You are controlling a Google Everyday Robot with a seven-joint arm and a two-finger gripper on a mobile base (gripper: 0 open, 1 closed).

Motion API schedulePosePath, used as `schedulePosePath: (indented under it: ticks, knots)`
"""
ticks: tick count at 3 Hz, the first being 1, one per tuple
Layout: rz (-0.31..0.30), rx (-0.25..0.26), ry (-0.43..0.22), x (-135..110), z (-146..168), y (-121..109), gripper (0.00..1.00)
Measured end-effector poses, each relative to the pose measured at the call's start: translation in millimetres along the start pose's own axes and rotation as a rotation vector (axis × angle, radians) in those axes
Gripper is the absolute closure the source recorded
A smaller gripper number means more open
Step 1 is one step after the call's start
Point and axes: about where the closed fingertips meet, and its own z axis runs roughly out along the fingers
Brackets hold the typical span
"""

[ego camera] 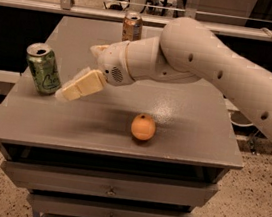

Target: Knock green can over

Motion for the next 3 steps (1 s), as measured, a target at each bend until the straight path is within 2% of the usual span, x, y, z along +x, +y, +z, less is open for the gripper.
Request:
schedulePosePath:
  ticks: [1,3]
  knots:
    - [-0.005,-0.067,-0.085,-14.5,57.5,2.1,0.00]
    - [-0.045,-0.126,-0.181,-27.7,119.3,4.5,0.00]
